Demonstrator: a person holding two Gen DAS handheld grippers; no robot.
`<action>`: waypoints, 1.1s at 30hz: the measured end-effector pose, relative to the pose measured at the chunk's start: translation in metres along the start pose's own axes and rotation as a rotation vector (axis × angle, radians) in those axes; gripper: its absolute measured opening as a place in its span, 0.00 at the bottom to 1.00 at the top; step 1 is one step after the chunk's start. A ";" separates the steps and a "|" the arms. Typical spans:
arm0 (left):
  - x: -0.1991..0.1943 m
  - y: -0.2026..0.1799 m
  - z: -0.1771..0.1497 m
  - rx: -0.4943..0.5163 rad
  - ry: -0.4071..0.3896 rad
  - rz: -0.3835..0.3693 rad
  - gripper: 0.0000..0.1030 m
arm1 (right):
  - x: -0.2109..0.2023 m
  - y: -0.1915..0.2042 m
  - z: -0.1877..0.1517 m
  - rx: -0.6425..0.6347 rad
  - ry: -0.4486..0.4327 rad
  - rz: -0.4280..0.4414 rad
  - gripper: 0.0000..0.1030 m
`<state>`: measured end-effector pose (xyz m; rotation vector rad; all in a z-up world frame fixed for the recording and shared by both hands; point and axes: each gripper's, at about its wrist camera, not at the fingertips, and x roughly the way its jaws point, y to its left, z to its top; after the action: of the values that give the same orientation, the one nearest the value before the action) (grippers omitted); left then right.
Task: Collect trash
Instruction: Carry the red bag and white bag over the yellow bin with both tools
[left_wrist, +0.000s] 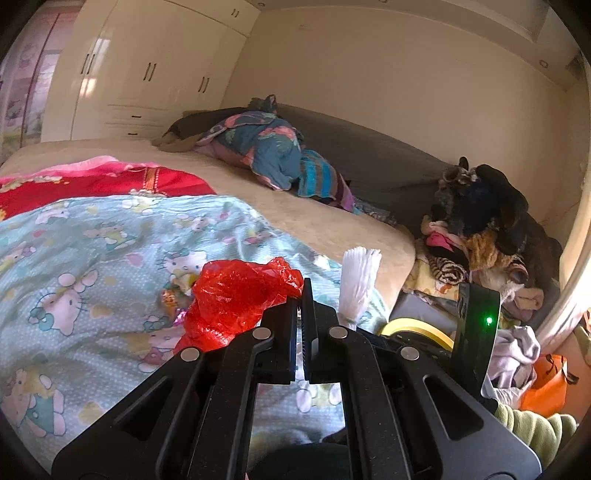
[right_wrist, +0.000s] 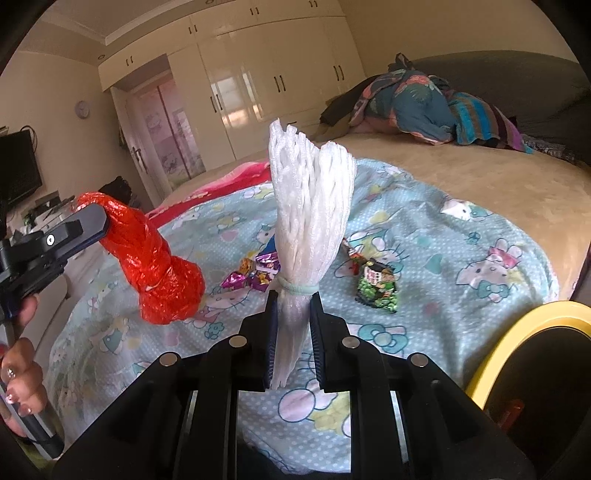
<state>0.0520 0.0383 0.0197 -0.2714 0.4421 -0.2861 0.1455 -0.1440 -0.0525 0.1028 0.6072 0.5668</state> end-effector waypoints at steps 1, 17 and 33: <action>0.000 -0.003 0.000 0.004 0.000 -0.006 0.01 | -0.003 -0.001 0.000 0.005 -0.004 -0.001 0.16; 0.006 -0.039 -0.003 0.070 0.016 -0.072 0.01 | -0.042 -0.033 -0.001 0.072 -0.046 -0.067 0.16; 0.017 -0.078 -0.015 0.139 0.055 -0.138 0.01 | -0.073 -0.081 -0.006 0.168 -0.079 -0.152 0.16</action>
<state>0.0434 -0.0425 0.0252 -0.1590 0.4567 -0.4585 0.1315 -0.2515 -0.0409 0.2346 0.5792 0.3626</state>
